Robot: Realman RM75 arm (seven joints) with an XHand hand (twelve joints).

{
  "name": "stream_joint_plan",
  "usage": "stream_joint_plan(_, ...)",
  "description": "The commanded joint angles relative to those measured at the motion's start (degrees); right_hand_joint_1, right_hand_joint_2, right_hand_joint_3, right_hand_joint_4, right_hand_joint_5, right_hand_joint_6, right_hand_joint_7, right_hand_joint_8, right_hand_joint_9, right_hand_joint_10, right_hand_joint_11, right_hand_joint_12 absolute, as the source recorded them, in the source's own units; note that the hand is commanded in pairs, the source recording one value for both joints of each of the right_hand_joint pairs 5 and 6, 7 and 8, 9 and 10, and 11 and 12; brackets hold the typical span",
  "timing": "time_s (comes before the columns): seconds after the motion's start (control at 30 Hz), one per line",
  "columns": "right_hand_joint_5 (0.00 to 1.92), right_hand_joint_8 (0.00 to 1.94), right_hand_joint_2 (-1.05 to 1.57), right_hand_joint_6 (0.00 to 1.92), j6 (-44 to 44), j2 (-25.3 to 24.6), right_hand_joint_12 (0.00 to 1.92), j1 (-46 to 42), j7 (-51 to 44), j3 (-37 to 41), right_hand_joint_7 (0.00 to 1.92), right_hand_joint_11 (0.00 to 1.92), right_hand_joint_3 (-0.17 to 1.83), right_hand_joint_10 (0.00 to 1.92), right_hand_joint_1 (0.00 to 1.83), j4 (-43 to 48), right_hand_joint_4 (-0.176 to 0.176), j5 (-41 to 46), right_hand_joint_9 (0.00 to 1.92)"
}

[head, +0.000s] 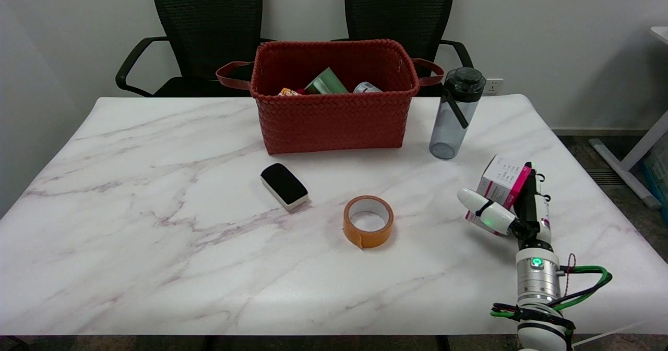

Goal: Pick up the white paper box.

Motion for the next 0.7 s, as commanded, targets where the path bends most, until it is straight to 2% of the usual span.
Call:
stream_joint_plan(0.03, 0.00, 0.23, 0.56, 0.00, -2.94, 0.65, 0.37, 1.79, 2.64, -0.16, 0.23, 0.37, -0.17, 0.31, 1.07, -1.72, 0.000, -0.23, 0.31)
stream_joint_plan(0.27, 0.00, 0.44, 0.65, 0.00, -1.89, 0.73, 0.56, 1.76, 3.13, 0.08, 0.44, 0.56, -0.17, 0.47, 1.09, -1.84, 0.000, -0.23, 0.47)
stream_joint_plan(0.47, 0.00, 0.64, 0.76, 0.00, 0.16, 0.73, 0.80, 1.72, 3.21, -0.12, 0.64, 0.80, -0.17, 0.60, 1.11, -1.81, 0.000, -0.26, 0.60)
stream_joint_plan(0.7, 0.15, 0.75, 0.75, 0.15, 0.43, 0.65, 0.82, 1.40, 3.48, -0.24, 0.75, 0.82, -0.17, 0.64, 1.13, -1.44, 0.000, -0.31, 0.64)
